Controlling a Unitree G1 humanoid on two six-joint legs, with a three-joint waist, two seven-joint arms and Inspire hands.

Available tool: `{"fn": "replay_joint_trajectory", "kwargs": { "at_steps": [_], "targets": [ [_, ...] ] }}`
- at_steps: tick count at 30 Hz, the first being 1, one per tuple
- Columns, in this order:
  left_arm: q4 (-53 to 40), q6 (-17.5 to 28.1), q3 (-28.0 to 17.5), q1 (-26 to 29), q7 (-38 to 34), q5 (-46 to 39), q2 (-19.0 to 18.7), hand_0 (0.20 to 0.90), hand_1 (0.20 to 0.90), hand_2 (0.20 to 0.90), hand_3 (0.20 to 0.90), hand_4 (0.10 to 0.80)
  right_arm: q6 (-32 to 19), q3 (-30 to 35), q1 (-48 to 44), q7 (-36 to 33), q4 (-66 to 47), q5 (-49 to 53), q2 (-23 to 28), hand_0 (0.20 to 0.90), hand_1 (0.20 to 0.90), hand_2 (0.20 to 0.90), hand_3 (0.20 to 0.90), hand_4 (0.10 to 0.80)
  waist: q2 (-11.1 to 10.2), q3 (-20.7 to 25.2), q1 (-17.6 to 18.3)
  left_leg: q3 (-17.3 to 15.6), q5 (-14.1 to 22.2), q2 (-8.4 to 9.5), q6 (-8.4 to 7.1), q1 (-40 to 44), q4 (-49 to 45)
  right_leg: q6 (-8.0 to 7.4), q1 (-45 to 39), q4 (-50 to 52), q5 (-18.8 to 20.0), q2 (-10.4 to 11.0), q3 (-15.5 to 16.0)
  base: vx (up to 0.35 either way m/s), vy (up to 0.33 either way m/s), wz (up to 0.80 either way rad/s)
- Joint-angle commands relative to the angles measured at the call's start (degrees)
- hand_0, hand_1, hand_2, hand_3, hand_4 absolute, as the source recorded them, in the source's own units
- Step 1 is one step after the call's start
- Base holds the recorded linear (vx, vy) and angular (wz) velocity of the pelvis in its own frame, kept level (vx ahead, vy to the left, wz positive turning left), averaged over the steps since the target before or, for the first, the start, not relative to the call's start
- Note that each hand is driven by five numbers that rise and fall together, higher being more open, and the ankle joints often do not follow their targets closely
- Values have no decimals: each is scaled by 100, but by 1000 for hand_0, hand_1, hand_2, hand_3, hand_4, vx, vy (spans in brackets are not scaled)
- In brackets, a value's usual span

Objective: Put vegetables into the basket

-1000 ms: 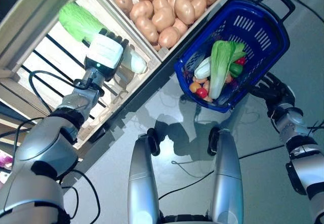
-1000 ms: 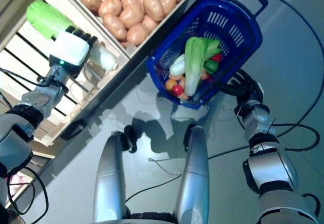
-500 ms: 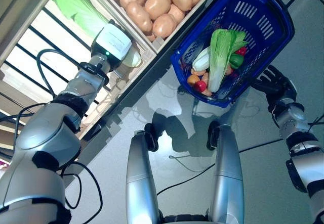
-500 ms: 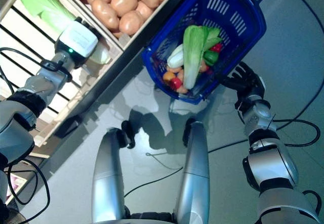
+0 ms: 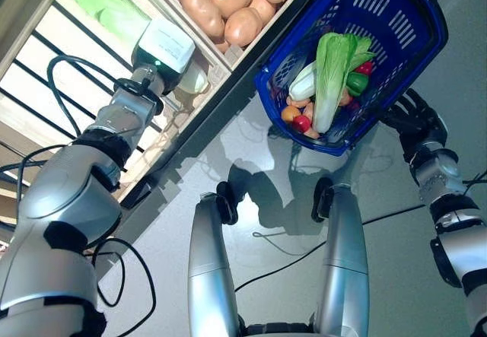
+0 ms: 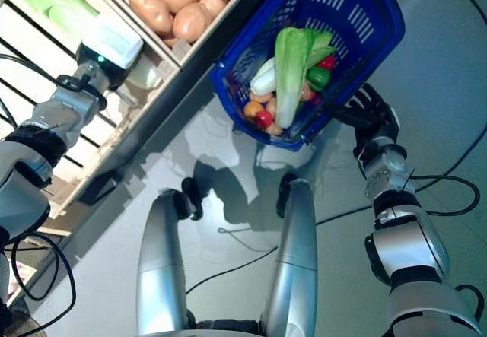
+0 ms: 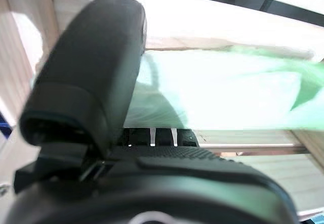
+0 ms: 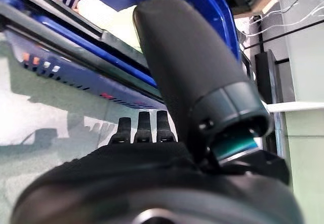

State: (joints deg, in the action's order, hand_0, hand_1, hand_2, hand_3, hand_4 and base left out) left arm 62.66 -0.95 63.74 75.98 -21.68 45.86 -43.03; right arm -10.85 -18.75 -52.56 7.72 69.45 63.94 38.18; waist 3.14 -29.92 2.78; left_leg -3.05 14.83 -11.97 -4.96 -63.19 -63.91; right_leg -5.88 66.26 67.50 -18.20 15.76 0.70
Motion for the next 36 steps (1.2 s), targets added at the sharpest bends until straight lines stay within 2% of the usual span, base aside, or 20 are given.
{"fn": "replay_joint_trajectory", "kwargs": {
  "at_steps": [1,6,9,12,15,20,21,23,27,28,31,32,36],
  "targets": [
    [752,-10,-39,-59,287,-359,-418,300,300,300,300,400,-454,232,-312,218,-165,377,376,900,900,900,900,800,-61,13,103,34,448,-25,-115,419,187,-1,-711,-607,363,224,158,0,0,0],
    [710,180,-96,-73,14,-471,-419,300,300,300,300,400,-382,180,-344,359,-167,391,314,900,900,900,900,800,-62,15,94,-16,407,-47,-137,816,391,25,-1087,-727,330,164,195,1,11,0],
    [641,434,-189,-180,-276,-623,-519,300,300,300,300,400,-320,157,-212,729,-239,325,285,900,900,900,900,800,-80,129,92,-80,329,-94,-197,1394,726,54,-1657,-967,290,76,213,39,57,-2],
    [485,649,-359,-397,-393,-1510,-654,300,300,300,300,400,-292,167,54,889,-447,224,255,900,900,900,900,800,-104,307,90,-142,262,-126,-216,1835,1014,82,-2067,-1165,279,51,236,54,20,-3],
    [352,970,-645,-687,-573,-1814,-714,300,300,300,300,400,-242,236,381,943,-666,190,181,900,900,900,900,800,-133,515,101,-198,168,-125,-209,2220,1290,124,-2437,-1345,276,31,258,68,-20,-3],
    [-80,1479,-1381,-1471,-676,-2148,-849,300,300,300,300,400,-220,494,1134,931,-1181,-286,2,900,900,900,900,800,-194,987,40,-303,-39,-47,-130,3239,2071,164,-3437,-1983,337,63,420,125,-57,5],
    [-183,1586,-1576,-1646,-675,-2198,-853,300,300,300,300,400,-186,553,1265,924,-1303,-406,-55,900,900,900,900,800,-211,1095,16,-348,-231,-23,-77,3408,2324,202,-3608,-2247,515,67,495,40,-70,-1],
    [-275,1696,-1759,-1797,-631,-2375,-845,300,300,300,300,400,-166,578,1359,946,-1374,-478,-120,900,900,900,900,800,-228,1169,-1,-342,-257,-5,-74,3601,2482,192,-3800,-2404,535,67,534,62,-70,2],
    [-904,2136,-2834,-2622,-412,-2997,-625,300,300,300,300,400,41,629,1918,964,-1823,-1005,-552,900,900,900,900,800,-306,1551,-85,-300,-597,108,-16,4514,3485,110,-4665,-3296,759,40,708,156,-79,4],
    [-954,2231,-2907,-2686,-432,-3089,-615,300,300,300,300,400,73,633,1959,1014,-1860,-1090,-574,900,900,900,900,800,-310,1567,-85,-304,-630,114,-13,4568,3549,104,-4716,-3351,781,37,721,144,-58,7],
    [-1790,2418,-3704,-3528,-66,-3507,-353,300,300,300,300,400,214,590,2577,1216,-2403,-1489,-778,900,900,900,900,800,-317,1954,-136,-413,-1124,222,-20,5329,4667,38,-5562,-4561,1138,-148,973,208,-77,11],
    [-1841,2457,-3753,-3581,-30,-3607,-332,300,300,300,300,400,223,584,2605,1258,-2425,-1530,-790,900,900,900,900,800,-315,1993,-140,-414,-1176,231,-19,5360,4751,36,-5603,-4654,1186,-166,989,214,-73,15],
    [-2838,2647,-4309,-4274,545,-4641,44,300,300,300,300,400,448,467,2939,1398,-3188,-1840,-806,900,900,900,900,800,-344,2429,-252,-406,-1689,308,-77,6133,6081,-63,-6565,-6037,1621,-378,1223,202,-71,11]
  ]
}}
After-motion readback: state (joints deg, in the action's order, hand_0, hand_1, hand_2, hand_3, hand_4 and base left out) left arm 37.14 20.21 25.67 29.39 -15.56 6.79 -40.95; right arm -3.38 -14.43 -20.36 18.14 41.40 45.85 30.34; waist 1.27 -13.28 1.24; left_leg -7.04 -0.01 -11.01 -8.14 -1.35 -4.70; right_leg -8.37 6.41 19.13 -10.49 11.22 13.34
